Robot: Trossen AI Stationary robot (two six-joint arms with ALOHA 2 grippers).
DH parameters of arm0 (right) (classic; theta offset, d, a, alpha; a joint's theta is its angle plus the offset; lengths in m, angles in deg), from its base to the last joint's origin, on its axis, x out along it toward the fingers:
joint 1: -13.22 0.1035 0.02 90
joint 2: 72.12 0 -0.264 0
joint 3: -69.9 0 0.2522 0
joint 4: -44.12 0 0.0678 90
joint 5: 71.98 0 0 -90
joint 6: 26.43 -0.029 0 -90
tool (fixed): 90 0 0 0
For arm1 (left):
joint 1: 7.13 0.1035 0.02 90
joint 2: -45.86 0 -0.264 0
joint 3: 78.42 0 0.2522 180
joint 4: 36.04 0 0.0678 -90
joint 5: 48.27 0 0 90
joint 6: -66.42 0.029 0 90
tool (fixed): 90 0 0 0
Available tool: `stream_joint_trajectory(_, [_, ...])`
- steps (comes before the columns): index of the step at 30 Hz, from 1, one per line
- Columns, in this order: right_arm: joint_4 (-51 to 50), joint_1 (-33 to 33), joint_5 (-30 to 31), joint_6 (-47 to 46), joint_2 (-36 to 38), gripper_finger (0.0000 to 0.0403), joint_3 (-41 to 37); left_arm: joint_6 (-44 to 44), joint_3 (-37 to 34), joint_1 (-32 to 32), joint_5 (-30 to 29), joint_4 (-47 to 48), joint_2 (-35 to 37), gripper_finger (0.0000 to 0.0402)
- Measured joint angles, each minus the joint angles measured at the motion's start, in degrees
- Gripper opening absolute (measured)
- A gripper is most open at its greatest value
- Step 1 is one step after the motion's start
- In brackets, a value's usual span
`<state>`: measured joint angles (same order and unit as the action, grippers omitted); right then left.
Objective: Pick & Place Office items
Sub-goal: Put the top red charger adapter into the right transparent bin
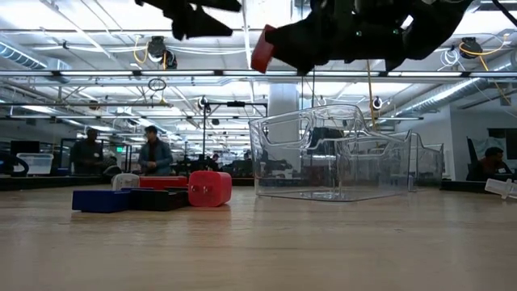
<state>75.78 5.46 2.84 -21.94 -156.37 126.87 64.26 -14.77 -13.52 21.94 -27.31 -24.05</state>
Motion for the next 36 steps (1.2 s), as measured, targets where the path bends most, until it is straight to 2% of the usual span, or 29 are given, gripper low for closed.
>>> stream_joint_trajectory(3, [-5.25, -1.86, 0.02, -0.54, 2.10, 0.0208, 0.03, 2.84, 0.02, 0.01, -0.06, 7.37, 3.90, 0.0365])
stream_joint_trajectory(6, [-10.13, -3.22, 0.88, -0.47, 4.64, 0.0208, 0.03, 2.01, 0.00, 0.00, 0.30, 10.89, 6.11, 0.0365])
stream_joint_trajectory(10, [-15.44, -3.53, 7.67, 2.32, 8.56, 0.0209, -1.07, 2.22, -2.60, -0.02, 0.26, 11.27, 8.13, 0.0365])
stream_joint_trajectory(15, [-19.48, -3.55, 16.84, 4.34, 13.66, 0.0209, -3.55, 1.53, -11.79, 0.70, 0.23, 4.40, 11.67, 0.0365])
stream_joint_trajectory(26, [-27.49, -3.57, 30.70, 3.68, 27.56, 0.0209, -10.21, 0.51, -33.04, 2.04, 0.16, -14.08, 25.54, 0.0365])
stream_joint_trajectory(31, [-31.69, -4.30, 35.11, 0.26, 33.19, 0.0209, -13.03, -1.00, -38.79, 2.26, 0.20, -18.49, 29.57, 0.0365])
stream_joint_trajectory(36, [-34.07, -6.72, 37.96, -3.62, 36.26, 0.0209, -17.45, -1.50, -41.38, 2.32, -0.02, -20.93, 31.01, 0.0365])
